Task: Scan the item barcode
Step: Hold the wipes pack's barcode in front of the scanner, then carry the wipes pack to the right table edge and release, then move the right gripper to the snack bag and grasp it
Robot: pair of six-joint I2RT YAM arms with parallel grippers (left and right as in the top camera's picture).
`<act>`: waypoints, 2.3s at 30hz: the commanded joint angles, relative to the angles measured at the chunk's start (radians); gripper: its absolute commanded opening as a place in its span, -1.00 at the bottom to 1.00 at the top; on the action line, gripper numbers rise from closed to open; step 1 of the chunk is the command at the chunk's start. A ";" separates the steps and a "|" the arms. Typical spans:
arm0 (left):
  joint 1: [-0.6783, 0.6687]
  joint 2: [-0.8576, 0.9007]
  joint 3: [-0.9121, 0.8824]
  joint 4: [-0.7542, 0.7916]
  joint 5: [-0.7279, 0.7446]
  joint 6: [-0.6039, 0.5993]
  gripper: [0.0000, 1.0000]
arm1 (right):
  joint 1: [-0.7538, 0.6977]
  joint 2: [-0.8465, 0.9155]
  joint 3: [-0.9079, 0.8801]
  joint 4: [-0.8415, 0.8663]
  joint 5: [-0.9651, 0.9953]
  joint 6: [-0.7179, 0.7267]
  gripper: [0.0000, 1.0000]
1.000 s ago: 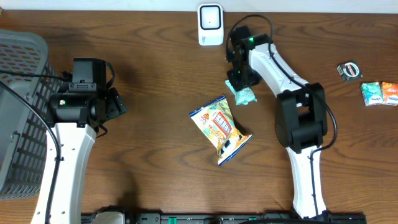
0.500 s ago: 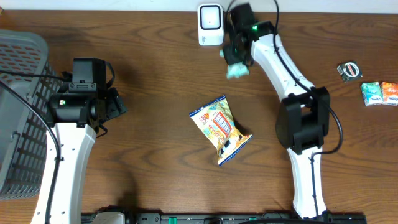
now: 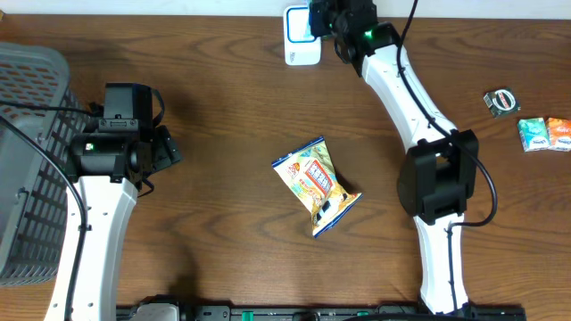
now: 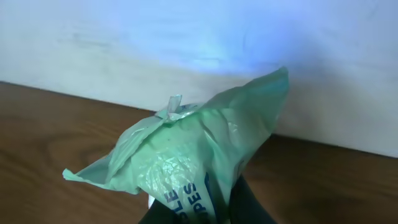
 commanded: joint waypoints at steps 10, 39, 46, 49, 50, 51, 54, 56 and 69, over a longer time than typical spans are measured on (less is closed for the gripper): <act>0.004 0.001 0.002 -0.003 -0.020 0.008 0.95 | 0.027 0.078 0.011 0.077 0.028 0.023 -0.98; 0.004 0.001 0.002 -0.003 -0.020 0.008 0.96 | -0.625 -0.046 0.011 -0.621 0.322 0.034 -0.67; 0.004 0.001 0.002 -0.003 -0.020 0.008 0.96 | -0.720 -0.046 0.011 -0.663 -0.064 0.045 0.99; 0.004 0.001 0.002 -0.003 -0.020 0.008 0.96 | -0.710 -0.045 0.010 -0.707 -0.177 0.045 0.99; 0.004 0.000 0.002 -0.003 -0.020 0.008 0.95 | -0.702 -0.045 0.009 -0.724 -0.223 0.045 0.98; 0.004 0.001 0.002 -0.003 -0.021 0.008 0.95 | -0.690 -0.045 0.007 -0.745 -0.271 0.045 0.99; 0.004 0.001 0.002 -0.003 -0.021 0.008 0.95 | -0.652 -0.045 0.005 -0.828 -0.387 0.018 0.99; 0.004 0.001 0.002 -0.003 -0.020 0.008 0.95 | -0.615 -0.045 0.005 -0.920 -0.452 -0.062 0.98; 0.004 0.001 0.002 -0.003 -0.020 0.008 0.95 | -0.283 -0.045 -0.099 -1.211 -0.425 -0.255 0.99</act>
